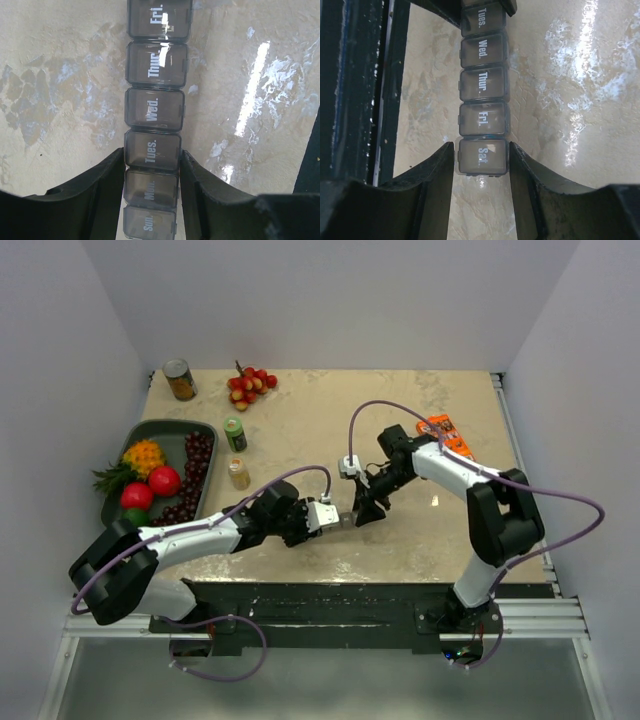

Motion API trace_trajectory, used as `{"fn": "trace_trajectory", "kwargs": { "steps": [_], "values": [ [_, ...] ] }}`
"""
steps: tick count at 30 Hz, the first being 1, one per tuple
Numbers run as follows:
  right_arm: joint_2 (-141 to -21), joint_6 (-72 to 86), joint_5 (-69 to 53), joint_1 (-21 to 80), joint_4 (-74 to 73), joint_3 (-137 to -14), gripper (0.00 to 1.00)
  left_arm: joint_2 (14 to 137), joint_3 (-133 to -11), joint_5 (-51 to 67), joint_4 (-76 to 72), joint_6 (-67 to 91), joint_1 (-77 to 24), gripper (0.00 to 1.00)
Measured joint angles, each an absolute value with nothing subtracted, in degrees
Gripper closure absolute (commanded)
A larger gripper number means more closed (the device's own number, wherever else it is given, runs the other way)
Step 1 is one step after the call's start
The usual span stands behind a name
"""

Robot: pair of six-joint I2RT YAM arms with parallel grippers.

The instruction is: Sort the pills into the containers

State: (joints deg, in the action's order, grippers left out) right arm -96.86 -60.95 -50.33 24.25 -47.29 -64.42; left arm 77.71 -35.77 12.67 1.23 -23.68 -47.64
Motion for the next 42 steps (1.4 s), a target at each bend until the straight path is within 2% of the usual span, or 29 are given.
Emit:
{"fn": "trace_trajectory", "kwargs": {
  "steps": [6,9,14,16,27,33,34,38,40,42],
  "values": [
    [-105.14,-61.01,-55.96,22.76,-54.57,-69.52,0.8,77.71,-35.48,11.62,2.24,-25.12,-47.72,1.0],
    [-107.46,-60.07,-58.06,21.65,-56.21,-70.83,0.76,77.71,-35.18,11.49,2.26,-25.76,-47.83,1.0],
    [-109.82,-55.59,-59.57,20.14,-57.17,-73.76,0.52,77.69,-35.03,11.27,1.19,-26.3,-47.81,1.0],
    [-109.84,-52.21,-59.31,19.81,-55.99,-74.39,0.49,77.52,-34.85,11.25,0.4,-26.33,-47.72,1.0],
    [-108.29,-35.14,-46.13,19.16,-39.13,-77.47,0.53,77.17,-34.0,12.62,0.93,-26.33,-47.7,1.0],
    [-108.25,-31.4,-41.54,19.07,-34.06,-77.47,0.51,77.14,-34.0,12.82,0.84,-26.11,-47.7,1.0],
    [-108.25,-31.44,-41.47,19.07,-33.98,-77.47,0.47,77.14,-34.0,12.8,0.8,-26.06,-47.7,1.0],
    [-106.0,-35.53,-45.34,18.26,-36.75,-77.41,0.46,77.52,-34.0,12.8,0.54,-26.02,-47.7,1.0],
    [-102.19,-40.88,-48.97,17.76,-40.45,-77.19,0.48,78.0,-34.0,12.82,0.45,-25.85,-47.64,1.0],
    [-97.65,-45.15,-51.7,17.43,-42.81,-75.83,0.56,78.35,-34.0,12.82,0.45,-25.56,-47.64,1.0]
  ]
}}
